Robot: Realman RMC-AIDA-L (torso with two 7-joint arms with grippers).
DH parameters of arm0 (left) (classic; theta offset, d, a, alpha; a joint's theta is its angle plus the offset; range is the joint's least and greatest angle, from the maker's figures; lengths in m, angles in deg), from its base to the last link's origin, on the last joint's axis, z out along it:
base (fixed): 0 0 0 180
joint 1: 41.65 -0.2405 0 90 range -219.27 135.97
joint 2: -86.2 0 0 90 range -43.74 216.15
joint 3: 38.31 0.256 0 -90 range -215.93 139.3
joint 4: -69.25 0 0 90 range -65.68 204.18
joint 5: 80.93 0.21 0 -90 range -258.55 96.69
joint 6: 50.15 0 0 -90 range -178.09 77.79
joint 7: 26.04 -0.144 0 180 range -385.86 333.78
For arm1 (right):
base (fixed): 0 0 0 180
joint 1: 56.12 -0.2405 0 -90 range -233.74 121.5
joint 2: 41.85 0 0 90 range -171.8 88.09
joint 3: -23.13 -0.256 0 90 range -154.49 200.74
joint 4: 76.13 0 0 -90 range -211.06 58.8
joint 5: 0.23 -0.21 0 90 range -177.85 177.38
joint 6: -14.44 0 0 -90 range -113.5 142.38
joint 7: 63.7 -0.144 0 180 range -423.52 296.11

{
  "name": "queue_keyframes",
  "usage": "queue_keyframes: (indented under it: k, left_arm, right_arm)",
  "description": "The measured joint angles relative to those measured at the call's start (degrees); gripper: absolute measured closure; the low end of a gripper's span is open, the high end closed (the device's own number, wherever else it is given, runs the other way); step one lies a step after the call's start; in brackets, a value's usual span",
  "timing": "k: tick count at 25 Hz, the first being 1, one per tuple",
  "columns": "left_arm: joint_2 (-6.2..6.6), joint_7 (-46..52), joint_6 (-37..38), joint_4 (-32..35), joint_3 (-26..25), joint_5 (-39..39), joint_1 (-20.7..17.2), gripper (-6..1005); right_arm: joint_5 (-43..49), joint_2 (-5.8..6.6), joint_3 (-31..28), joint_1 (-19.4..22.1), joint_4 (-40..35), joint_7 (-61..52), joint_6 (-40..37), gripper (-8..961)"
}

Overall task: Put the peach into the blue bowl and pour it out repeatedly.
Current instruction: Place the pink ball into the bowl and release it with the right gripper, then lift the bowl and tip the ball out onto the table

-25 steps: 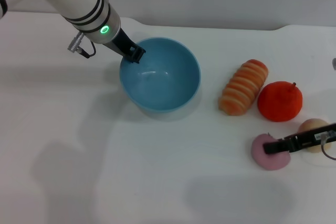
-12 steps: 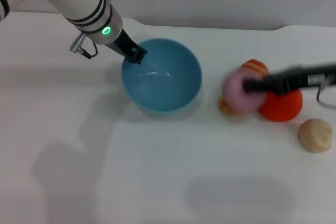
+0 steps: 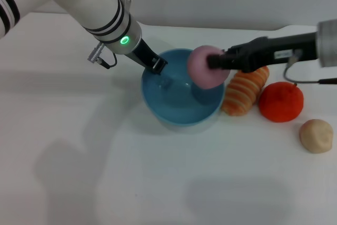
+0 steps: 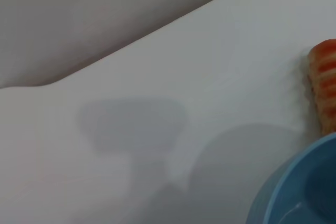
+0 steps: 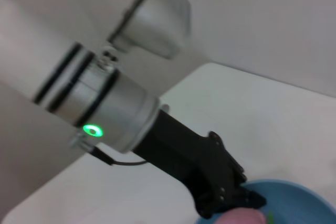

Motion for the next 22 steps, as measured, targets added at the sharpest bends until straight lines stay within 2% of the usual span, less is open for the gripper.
queue_keyframes:
  k: [1,6,13,17,18,19,22]
  left_arm:
    - [0.00,0.0,-0.1,0.0,0.1,-0.2,0.0,999]
    - [0.00,-0.1,-1.4,-0.1,0.1,-0.9,-0.2,999]
    - [0.10,-0.2,-3.3,-0.4,0.1,-1.4,-0.8,1000]
    - [0.27,-0.7,-5.8,-0.6,0.3,-1.1,-1.4,1000]
    - [0.32,-1.2,-6.7,-0.5,0.3,-1.0,-1.4,1000]
    - [0.34,-2.0,-8.0,-0.4,0.4,-0.9,-1.5,1000]
    - [0.36,-3.8,-12.7,-0.2,1.3,-0.8,-1.5,999]
  right_arm:
    - [0.0,-0.07,0.9,-0.3,1.0,0.4,1.4,823]
    - [-0.3,-0.30,2.7,-0.8,2.8,2.4,4.8,583]
    - [-0.7,-0.32,2.4,0.3,2.8,2.7,7.1,517]
    - [-6.6,-0.26,-0.6,6.3,0.5,7.4,9.6,480]
    - [-13.1,-0.23,-3.1,10.4,0.3,13.0,10.5,480]
    - [-13.1,-0.23,-3.1,10.4,0.3,13.0,10.5,480]
    - [-24.6,-0.19,-7.0,17.1,2.2,23.6,10.6,479]
